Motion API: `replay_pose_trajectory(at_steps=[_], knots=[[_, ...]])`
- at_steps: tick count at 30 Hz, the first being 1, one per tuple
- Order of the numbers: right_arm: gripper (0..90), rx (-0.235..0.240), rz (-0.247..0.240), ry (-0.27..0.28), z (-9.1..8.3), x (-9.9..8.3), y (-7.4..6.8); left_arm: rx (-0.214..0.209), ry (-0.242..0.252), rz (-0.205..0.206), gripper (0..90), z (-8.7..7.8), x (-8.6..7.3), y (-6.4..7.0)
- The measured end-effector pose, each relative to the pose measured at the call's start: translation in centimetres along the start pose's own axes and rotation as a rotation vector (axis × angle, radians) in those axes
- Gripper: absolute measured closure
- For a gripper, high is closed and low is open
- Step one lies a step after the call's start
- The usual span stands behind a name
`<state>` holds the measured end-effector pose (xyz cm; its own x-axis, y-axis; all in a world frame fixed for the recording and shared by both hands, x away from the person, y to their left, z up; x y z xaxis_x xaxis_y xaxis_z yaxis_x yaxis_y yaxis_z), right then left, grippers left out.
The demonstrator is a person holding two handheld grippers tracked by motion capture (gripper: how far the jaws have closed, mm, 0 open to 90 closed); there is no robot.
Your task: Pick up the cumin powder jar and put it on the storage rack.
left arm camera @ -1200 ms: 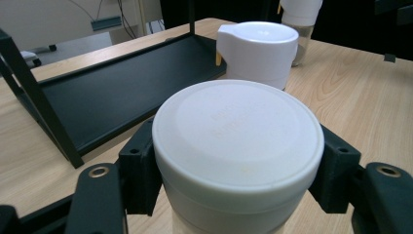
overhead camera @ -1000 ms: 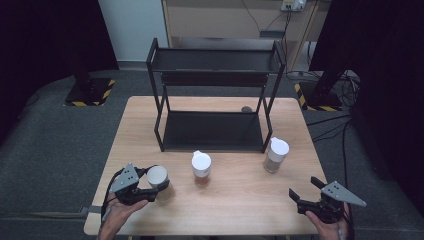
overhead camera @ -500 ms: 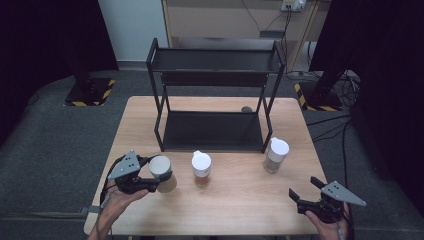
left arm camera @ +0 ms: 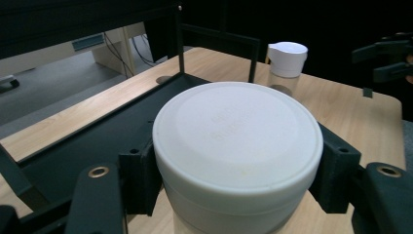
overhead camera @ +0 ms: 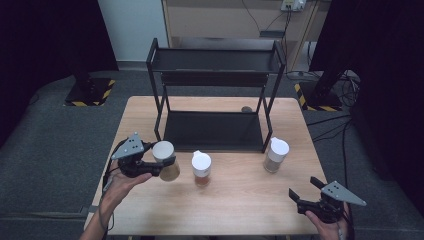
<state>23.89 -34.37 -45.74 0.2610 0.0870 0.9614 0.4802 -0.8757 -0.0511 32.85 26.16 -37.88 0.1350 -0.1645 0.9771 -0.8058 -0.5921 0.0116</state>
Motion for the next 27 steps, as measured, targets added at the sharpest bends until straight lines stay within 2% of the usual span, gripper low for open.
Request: replay_pose_trajectory(at_steps=[13,19,27], knots=[[5.4,-0.002,0.013,0.004,0.0,0.0,0.1,0.081,0.001,-0.012,32.2,2.4,1.4,-2.0],[5.0,0.007,0.015,0.003,0.0,-0.1,0.2,0.118,0.000,-0.024,32.0,4.0,2.0,-3.3],[4.6,0.012,0.018,0.004,0.0,-0.1,0.2,0.172,0.010,-0.035,32.1,5.7,2.3,-4.5]])
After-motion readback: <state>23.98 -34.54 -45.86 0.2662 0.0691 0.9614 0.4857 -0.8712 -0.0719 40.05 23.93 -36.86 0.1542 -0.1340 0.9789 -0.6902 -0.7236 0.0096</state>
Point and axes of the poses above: each handheld gripper's, and its own axes: z roughly forward along the jaws, x roughly out of its top, y roughly to its right, the point moved 9 cm from there along z, roughly forward along the jaws, and after that the axes turned 7 degrees about y, right-handed, at the moved point
